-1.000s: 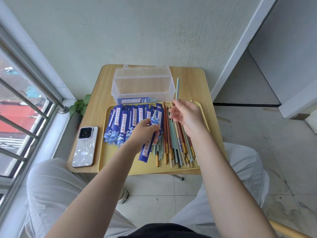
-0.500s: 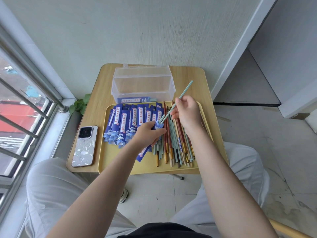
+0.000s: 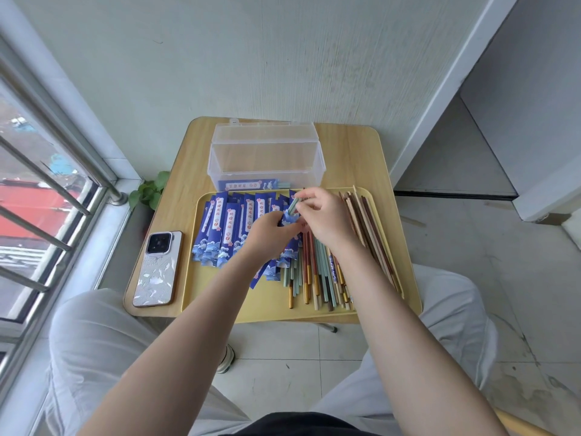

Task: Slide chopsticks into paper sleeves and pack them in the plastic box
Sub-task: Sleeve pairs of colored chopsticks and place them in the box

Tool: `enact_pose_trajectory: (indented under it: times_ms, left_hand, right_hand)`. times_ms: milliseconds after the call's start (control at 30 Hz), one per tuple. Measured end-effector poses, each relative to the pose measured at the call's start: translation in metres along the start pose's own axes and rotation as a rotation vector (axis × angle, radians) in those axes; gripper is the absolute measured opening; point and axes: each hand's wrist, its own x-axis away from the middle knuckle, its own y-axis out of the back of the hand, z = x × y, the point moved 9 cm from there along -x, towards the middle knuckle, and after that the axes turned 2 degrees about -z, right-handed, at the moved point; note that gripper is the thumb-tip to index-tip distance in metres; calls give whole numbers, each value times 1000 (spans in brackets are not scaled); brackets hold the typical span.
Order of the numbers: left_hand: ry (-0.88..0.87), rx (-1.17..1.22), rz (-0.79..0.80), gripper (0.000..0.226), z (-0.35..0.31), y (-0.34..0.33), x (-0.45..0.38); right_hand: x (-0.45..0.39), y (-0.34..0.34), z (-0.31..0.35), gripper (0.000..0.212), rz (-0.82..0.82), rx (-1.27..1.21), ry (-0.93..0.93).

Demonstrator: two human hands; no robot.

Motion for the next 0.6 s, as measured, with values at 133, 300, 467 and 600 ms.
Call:
enact_pose_trajectory:
  times_ms: [133,300,467,600]
  left_hand:
    - [-18,-184,-36,44,-6,11,-11]
    - [-139,-590,-67,38,-30,32,-27]
    - [-356,-796,-231,30,-82,62,-51]
    - [-525,-852,-393,64,-98,77,-70]
  right_hand:
    - [-5,-6,2,14,-43,1,2]
    - [-25,-7,7,3,38,-215,-116]
    - [-52,-3,15,6,39,-609,-294]
    - [-83,8,12,3,-109,-733,-329]
